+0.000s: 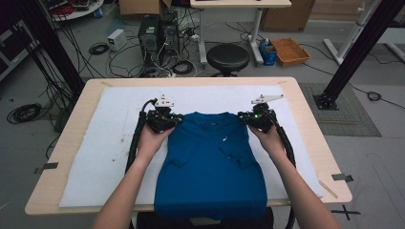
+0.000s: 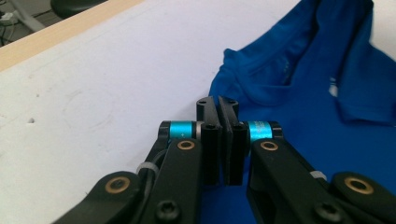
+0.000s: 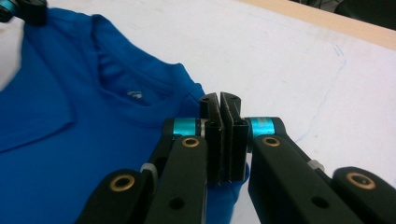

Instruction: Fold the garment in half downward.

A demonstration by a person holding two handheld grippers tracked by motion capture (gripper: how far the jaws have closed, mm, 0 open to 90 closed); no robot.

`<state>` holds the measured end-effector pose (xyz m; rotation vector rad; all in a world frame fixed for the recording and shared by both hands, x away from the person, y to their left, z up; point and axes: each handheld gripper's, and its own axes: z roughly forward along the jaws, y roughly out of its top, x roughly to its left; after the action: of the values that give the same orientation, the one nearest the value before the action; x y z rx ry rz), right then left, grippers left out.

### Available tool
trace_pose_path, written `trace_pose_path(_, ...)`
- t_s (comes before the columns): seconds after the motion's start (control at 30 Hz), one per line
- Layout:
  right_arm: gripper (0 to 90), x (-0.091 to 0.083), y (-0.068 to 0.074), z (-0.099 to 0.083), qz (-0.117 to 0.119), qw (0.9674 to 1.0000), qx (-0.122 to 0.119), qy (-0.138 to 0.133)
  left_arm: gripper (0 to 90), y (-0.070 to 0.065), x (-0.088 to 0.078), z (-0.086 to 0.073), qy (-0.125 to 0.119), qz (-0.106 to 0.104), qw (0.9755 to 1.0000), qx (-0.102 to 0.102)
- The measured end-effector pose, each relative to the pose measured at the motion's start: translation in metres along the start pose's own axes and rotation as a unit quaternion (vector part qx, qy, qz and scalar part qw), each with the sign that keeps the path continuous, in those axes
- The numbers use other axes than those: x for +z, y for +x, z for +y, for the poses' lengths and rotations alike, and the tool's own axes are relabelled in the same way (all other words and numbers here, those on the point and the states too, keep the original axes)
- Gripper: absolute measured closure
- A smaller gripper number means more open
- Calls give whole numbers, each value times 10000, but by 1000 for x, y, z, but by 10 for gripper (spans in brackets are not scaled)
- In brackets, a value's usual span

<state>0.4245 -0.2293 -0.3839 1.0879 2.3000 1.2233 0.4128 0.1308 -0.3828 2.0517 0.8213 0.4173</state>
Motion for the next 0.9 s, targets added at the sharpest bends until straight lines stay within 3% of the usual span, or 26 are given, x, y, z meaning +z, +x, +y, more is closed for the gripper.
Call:
trace_pose_path(0.17,887,-25,21,-13,48,9999,-62,-135,876,-19,-21,-8,-137,-107,9996,218)
trace_pose_path(0.3,887,-44,38,-31,131,9997,-148,-159,877,-38,-37,-18,-119,-155,9985,521)
trace_pose_path(0.53,887,-69,64,-58,192,9991,-359,-83,876,-67,-60,-43,-130,-455,9959,766)
trace_pose_path(0.77,886,-87,86,-86,194,9980,-607,48,876,-90,-68,-67,67,-632,9908,1192)
trace_pose_path(0.9,886,-94,99,-100,166,9962,-838,168,875,-104,-72,-78,216,-754,9855,1503)
